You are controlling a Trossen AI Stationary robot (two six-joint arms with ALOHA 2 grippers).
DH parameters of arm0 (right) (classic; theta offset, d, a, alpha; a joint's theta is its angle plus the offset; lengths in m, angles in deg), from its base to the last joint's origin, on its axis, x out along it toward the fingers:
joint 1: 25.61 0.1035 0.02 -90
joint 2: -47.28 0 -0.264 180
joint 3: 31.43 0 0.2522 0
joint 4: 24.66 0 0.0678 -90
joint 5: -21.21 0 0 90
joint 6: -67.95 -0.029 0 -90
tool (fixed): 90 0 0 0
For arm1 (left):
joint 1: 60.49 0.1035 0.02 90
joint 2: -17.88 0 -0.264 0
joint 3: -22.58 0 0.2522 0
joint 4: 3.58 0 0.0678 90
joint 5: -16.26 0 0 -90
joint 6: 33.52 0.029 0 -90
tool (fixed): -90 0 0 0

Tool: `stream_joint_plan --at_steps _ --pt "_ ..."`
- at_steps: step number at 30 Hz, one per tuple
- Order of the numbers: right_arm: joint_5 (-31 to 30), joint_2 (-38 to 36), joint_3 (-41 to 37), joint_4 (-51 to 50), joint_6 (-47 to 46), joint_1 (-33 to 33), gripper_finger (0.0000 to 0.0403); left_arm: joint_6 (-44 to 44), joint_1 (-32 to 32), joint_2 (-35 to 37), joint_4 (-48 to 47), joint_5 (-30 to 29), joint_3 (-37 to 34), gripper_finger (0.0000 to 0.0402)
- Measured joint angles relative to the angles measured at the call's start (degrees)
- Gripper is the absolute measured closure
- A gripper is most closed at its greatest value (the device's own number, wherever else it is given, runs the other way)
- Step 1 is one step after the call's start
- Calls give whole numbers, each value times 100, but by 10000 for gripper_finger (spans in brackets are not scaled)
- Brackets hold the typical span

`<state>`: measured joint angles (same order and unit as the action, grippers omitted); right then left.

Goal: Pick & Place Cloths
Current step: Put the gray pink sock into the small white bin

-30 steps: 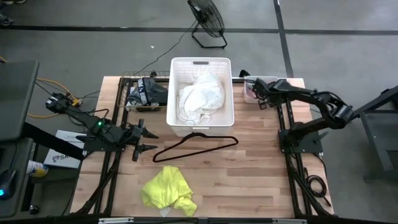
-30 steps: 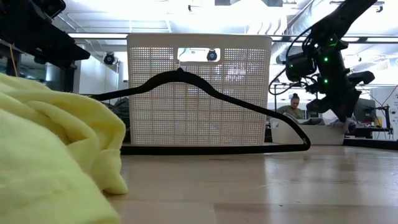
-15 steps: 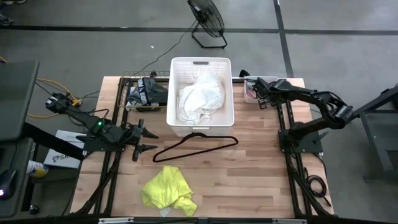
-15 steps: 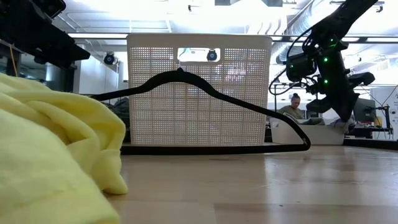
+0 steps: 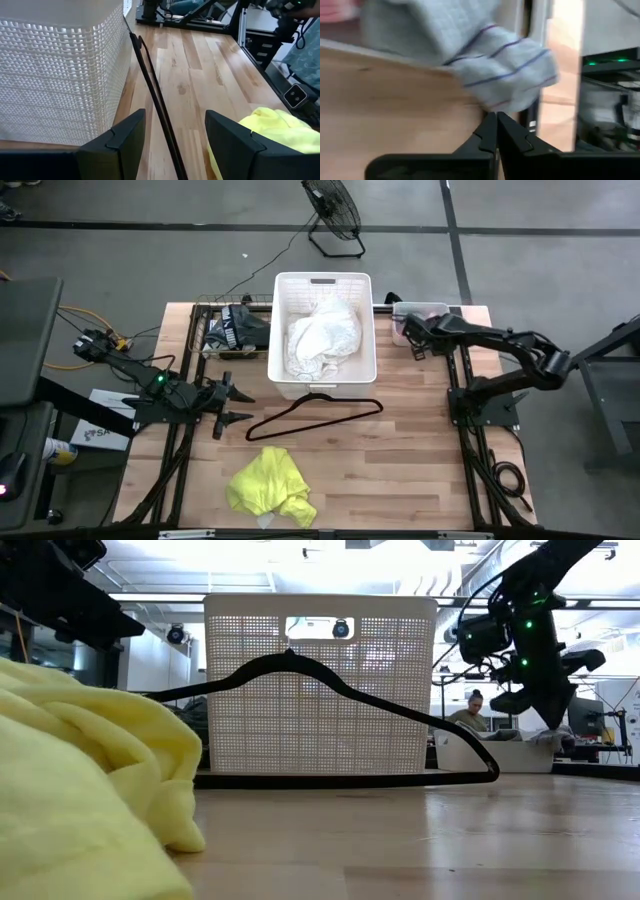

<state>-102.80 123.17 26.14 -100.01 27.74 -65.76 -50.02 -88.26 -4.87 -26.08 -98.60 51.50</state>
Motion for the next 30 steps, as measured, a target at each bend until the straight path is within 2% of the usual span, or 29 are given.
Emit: stream_joint_plan --at_steps 4,8,13,19,22,30 --pt "294 -18 -8 60 -244 393 400 -89 0 -1 -3 0 0 201" --pt "286 53 -227 262 -306 608 383 -182 0 -1 -16 2 0 201" --pt "215 55 -582 322 -366 604 323 -185 0 1 -47 55 0 201" --pt "-30 55 -614 489 -336 604 233 -178 0 1 -47 56 0 201" --pt "-194 55 -614 437 -452 602 204 -180 0 1 -47 57 0 201" --pt "-482 54 -614 414 -663 353 197 -160 0 0 -47 61 0 201"
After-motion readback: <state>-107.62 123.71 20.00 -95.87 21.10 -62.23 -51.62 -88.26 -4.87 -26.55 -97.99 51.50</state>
